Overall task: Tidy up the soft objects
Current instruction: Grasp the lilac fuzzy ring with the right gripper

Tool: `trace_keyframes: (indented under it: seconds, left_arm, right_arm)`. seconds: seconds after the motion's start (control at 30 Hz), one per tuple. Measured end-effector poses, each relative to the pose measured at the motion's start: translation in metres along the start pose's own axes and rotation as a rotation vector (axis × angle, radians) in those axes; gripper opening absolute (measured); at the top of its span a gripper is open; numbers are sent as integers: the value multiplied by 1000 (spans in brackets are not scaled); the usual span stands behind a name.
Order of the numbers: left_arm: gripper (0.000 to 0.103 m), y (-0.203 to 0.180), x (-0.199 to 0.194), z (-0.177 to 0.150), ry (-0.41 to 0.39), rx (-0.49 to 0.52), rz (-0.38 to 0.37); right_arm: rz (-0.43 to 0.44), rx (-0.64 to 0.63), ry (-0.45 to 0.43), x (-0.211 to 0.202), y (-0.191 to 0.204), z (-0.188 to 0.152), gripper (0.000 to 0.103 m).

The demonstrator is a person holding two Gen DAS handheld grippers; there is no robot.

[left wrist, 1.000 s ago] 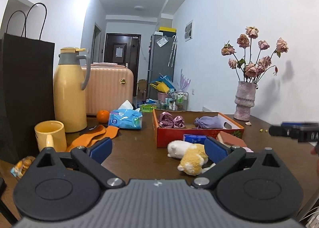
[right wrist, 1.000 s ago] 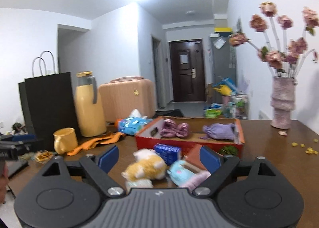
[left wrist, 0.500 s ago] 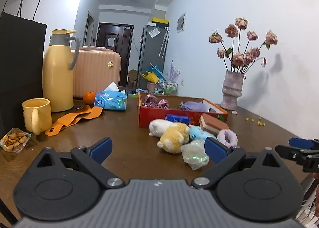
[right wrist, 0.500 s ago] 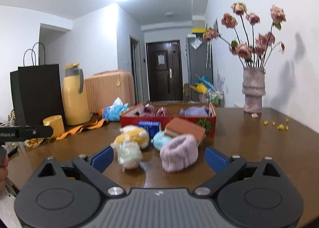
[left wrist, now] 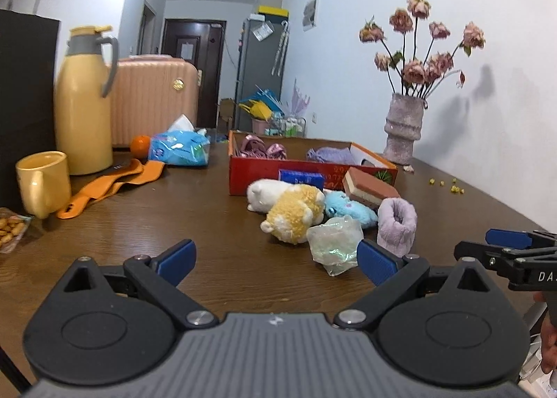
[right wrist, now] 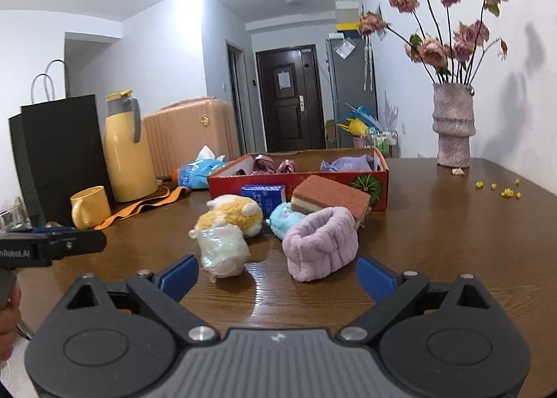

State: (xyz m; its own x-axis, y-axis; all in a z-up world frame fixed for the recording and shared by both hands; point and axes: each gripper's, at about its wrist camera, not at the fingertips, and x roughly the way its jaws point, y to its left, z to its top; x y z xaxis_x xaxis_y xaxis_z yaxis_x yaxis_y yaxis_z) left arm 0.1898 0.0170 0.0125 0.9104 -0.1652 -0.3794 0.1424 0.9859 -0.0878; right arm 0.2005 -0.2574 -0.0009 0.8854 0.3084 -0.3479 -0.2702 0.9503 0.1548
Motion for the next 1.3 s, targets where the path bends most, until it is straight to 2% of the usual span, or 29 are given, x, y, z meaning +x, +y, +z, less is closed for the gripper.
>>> trace_keyframes:
  seconds: [0.17,0.3,0.37,0.43,0.53,0.67,0.8,0.87,0.93,1.0,1.07,1.17,1.23,1.3]
  left_arm:
    - [100,2,49,14,46,-9,-13]
    - [100,2,83,27,88,-62,-72]
    - [100,-3,94,27,107,-88,-126]
    - [100,-14,102,25,115,-68,-162]
    - [100,-31,113,19,117,-2,-164]
    - [92,-42,120,17,105,33,-180]
    - [76,-46,127,15,130,43,-197]
    - [71,-48,129,13,149,55,-193]
    - [68,-49,130,10,160,59,-190]
    - [64,-48,130,10,168,56,-183]
    - [62,-46,130,11,164,58,-153]
    - [62,-43,128,15,151,48,-106]
    - [63,-42,121,19,125,43,-103]
    - [66,-43,113,24,99,43,-101]
  right_arm:
    - [15,13,28,31,-6,9,94]
    - [3,-15,40,59,-8,17,92]
    - [-20,-11,50,72,-12,21,92]
    - [-34,11,65,85,-19,25,92]
    - [-53,34,88,104,-29,29,92]
    - [-48,39,91,119,-36,33,91]
    - [-49,43,91,127,-42,37,90]
    - [-52,60,104,131,-47,38,82]
    - [-35,89,110,132,-51,37,81]
    - [-30,100,115,134,-55,36,74]
    - [-30,112,126,135,-59,35,54]
    - [11,157,147,131,-67,32,37]
    - [18,148,155,126,-65,30,30]
    - [61,126,168,119,-61,26,25]
